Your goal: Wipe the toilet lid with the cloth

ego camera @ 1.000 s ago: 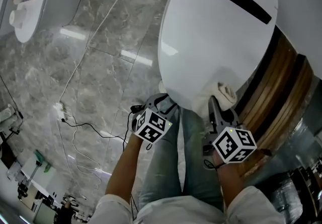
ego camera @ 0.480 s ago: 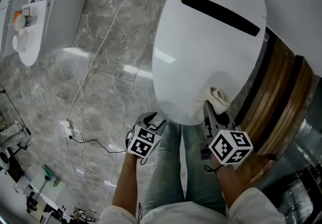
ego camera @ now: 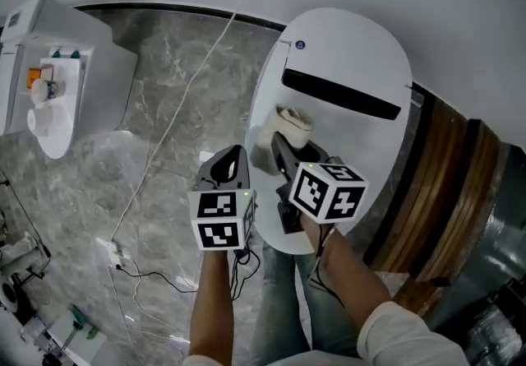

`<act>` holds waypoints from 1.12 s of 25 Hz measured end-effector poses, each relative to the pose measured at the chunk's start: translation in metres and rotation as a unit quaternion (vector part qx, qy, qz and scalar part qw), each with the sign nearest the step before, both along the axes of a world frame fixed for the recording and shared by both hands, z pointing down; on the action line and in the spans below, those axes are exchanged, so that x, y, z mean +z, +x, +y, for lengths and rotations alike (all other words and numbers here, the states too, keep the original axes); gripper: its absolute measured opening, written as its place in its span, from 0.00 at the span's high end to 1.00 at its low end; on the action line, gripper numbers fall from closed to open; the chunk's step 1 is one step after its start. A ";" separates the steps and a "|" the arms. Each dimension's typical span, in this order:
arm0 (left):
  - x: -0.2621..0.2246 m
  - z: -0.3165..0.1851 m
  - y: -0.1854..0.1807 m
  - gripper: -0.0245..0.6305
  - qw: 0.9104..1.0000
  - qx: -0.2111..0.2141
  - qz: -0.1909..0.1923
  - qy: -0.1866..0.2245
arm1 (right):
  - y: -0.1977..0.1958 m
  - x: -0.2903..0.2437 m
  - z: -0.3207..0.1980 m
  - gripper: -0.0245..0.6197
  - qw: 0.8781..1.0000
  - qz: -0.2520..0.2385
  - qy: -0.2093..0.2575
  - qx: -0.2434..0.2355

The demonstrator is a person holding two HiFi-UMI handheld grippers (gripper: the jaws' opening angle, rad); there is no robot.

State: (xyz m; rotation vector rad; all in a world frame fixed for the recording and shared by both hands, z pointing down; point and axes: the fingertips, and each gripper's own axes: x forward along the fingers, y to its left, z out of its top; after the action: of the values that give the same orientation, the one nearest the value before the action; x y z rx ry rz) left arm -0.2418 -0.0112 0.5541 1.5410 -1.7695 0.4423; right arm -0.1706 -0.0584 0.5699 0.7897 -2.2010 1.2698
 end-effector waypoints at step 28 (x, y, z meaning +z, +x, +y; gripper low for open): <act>0.042 -0.133 0.247 0.94 0.986 0.117 0.119 -0.018 | 0.290 0.052 -0.115 0.83 0.979 0.099 -0.056 0.169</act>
State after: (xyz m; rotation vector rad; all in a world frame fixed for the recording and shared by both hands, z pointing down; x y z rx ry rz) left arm 0.0047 -0.1445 0.5960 1.7062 -1.3992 0.3830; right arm 0.1195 -0.1732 0.6219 1.2272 -1.8749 1.3894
